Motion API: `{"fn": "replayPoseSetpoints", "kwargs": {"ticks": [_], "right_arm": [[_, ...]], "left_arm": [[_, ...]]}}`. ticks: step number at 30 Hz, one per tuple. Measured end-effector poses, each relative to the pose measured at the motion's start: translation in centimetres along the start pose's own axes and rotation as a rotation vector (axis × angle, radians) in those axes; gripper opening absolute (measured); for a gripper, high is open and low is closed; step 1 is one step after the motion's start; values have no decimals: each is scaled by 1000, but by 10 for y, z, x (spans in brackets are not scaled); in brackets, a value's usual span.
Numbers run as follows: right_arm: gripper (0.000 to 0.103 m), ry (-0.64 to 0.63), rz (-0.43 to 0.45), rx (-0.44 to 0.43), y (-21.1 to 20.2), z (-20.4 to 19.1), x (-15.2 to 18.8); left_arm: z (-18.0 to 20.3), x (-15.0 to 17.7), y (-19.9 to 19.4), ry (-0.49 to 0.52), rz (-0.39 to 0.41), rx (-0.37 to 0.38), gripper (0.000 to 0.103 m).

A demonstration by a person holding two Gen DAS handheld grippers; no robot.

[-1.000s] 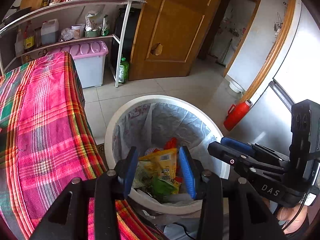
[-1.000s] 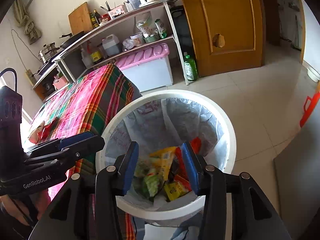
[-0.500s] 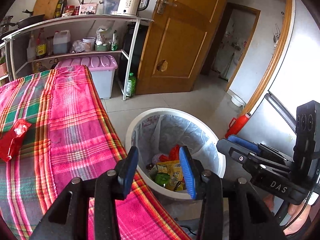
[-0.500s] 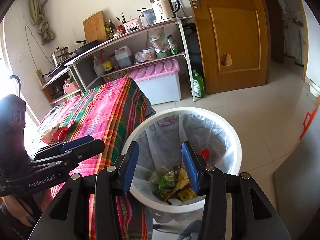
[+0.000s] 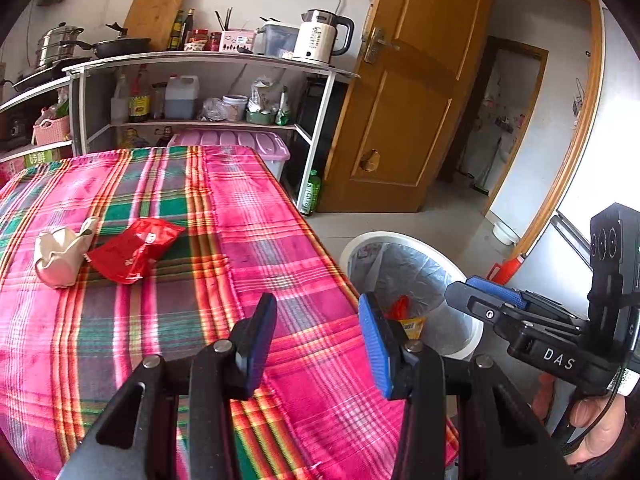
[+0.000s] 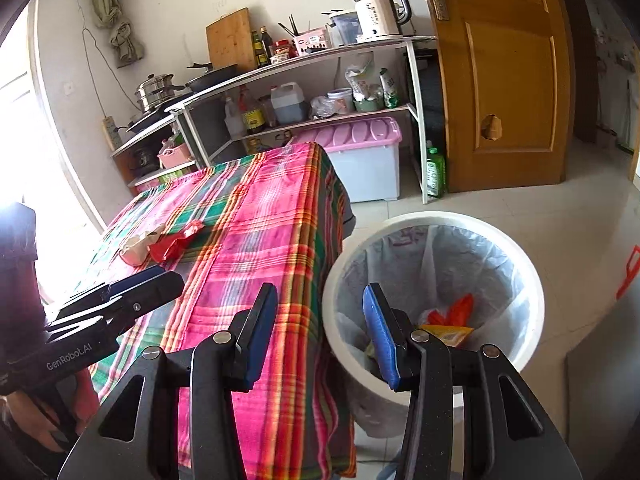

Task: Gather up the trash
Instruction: 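Move both tools back toward the table and the red wrapper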

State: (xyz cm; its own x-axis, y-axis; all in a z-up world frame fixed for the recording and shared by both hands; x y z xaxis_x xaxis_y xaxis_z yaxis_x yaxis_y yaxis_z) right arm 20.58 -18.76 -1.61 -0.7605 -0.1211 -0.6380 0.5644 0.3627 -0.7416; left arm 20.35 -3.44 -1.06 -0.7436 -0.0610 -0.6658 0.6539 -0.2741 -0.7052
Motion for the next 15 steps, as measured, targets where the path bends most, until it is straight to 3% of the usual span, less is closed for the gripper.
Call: {"fn": "replayPoseSetpoints", "kwargs": {"ticks": [15], "right_arm": [[46,-75,-67,-92,23,-58,0]], "left_arm": [[-78,17,-29,-118,41,-106,44]]}}
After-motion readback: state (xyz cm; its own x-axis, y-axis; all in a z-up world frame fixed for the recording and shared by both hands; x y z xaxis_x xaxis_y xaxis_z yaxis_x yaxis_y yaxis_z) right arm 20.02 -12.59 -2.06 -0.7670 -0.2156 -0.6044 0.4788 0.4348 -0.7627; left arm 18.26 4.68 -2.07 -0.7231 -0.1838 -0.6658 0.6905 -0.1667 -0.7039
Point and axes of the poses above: each gripper's, at about its wrist camera, not at the fingertips, and y roughly the way its jaws point, z to its right, x to its underside, the point moved 7 cm from there along y, roughly the way its jaws point, and after that the axes turned 10 degrees about -z, right-handed, at the moved point
